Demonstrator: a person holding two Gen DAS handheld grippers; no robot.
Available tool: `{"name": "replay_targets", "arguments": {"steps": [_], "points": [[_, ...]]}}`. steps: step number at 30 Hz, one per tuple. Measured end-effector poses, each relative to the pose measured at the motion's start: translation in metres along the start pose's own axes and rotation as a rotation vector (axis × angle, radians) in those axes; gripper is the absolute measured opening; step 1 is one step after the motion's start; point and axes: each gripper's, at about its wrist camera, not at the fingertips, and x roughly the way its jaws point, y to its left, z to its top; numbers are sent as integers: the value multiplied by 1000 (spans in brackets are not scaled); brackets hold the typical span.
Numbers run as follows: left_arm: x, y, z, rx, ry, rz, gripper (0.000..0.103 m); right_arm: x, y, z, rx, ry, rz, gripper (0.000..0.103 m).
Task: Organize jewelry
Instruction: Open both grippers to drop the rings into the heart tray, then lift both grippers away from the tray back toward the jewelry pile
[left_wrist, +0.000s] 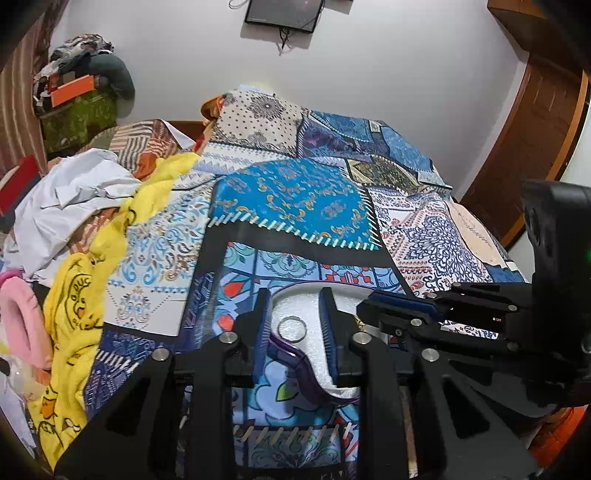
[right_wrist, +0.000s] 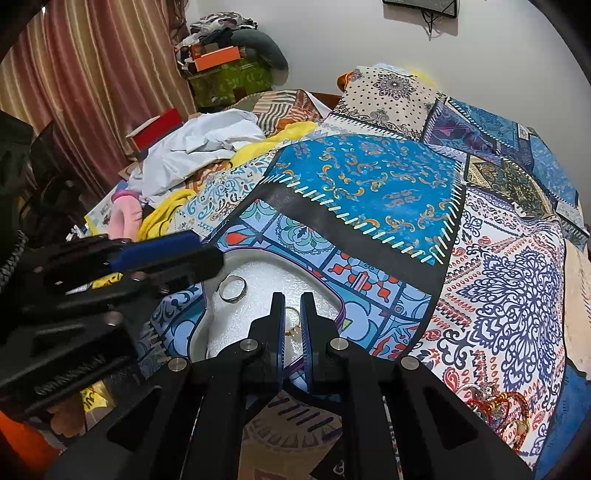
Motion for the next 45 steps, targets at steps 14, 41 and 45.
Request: {"name": "replay_targets", "arguments": {"steps": [14, 41, 45], "points": [[-36, -6, -2, 17, -47, 52, 36, -42, 1, 0, 3, -94, -81, 34], [-37, -118, 10, 185, -73, -51, 46, -154, -92, -50, 172, -272, -306, 43], [-20, -135, 6, 213, -28, -72, 46, -157, -109, -63, 213, -255, -328, 43]]}}
